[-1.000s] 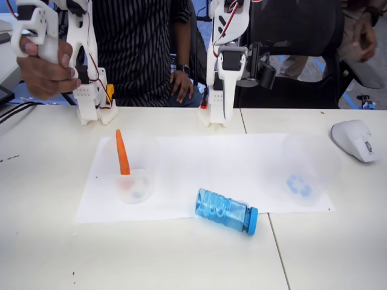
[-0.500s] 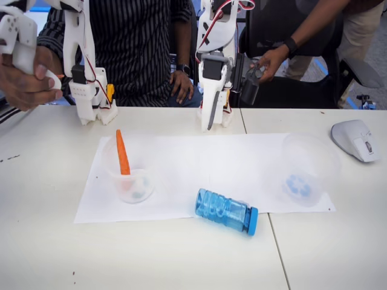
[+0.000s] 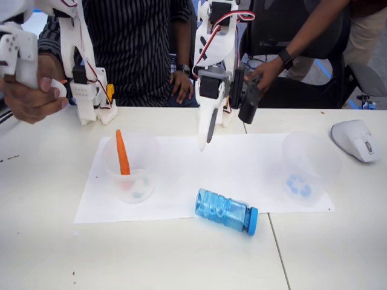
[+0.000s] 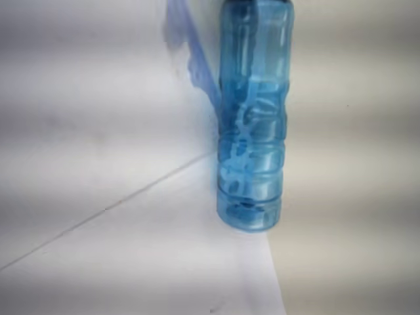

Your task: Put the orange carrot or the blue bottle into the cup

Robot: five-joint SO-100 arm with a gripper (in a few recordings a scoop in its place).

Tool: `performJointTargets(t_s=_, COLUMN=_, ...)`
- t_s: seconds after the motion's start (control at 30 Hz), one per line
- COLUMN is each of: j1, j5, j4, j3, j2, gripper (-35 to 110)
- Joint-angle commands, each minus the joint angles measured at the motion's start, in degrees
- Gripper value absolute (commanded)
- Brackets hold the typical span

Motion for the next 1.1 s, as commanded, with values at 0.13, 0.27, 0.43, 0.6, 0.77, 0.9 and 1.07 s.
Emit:
performJointTargets(t_s=0.13, j1=-2.0, j5=1.4, j4=0.9, j3=-6.9, j2=-2.7, gripper=37)
performJointTargets(t_s=0.27, j1=-1.8, j5=1.4, j4=0.9, j3=-6.9, j2=-4.5, gripper=37)
performJointTargets(t_s=0.43, j1=-1.7, j5=1.4, j4=0.8, j3=-6.9, j2=-6.7, gripper=37)
performJointTargets(t_s=0.6, j1=-1.7, j5=1.3, j4=0.8, j3=-6.9, j2=-10.3, gripper=37)
performJointTargets(t_s=0.77, j1=-1.6, j5=1.3, j4=0.5, j3=-6.9, j2=-12.8, gripper=37)
performJointTargets(t_s=0.9, j1=-1.7, j5=2.1, j4=-2.0, j3=-6.3, j2=-12.7, gripper=37)
performJointTargets(t_s=1.07, j1=-1.8, j5=2.8, j4=-2.3, j3=-6.8, j2=-12.4, gripper=37)
